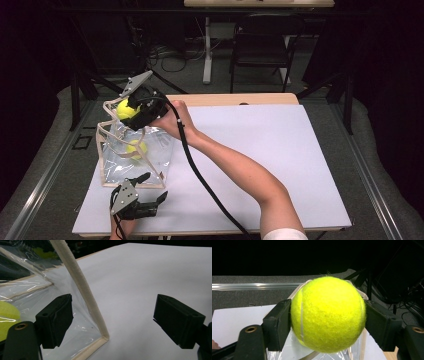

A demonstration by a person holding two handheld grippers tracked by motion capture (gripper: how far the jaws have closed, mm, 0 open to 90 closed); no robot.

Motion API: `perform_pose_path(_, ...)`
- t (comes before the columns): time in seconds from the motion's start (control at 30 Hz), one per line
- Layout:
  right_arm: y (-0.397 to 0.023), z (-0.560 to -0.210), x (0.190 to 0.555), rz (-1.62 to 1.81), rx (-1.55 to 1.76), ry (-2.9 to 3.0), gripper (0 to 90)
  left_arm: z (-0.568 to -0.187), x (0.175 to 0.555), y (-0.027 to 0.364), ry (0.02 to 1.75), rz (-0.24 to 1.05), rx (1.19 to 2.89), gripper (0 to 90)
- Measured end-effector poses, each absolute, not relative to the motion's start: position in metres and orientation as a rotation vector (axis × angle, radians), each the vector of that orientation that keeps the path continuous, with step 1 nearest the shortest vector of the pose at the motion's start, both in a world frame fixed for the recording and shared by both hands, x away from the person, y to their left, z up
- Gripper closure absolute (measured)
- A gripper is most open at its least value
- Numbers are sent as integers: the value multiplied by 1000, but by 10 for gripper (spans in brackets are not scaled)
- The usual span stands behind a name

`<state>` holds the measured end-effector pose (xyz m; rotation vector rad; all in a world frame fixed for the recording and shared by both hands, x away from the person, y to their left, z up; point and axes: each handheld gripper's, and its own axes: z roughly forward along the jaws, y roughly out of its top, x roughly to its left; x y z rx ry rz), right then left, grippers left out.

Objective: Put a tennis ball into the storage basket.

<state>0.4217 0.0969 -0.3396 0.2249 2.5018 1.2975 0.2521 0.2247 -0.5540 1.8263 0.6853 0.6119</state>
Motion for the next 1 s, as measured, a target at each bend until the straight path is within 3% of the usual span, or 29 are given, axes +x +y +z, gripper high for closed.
perform_pose_path(1.0,118,-356,425,1258,242,2576,255,-553,251,227,689,612,1810,160)
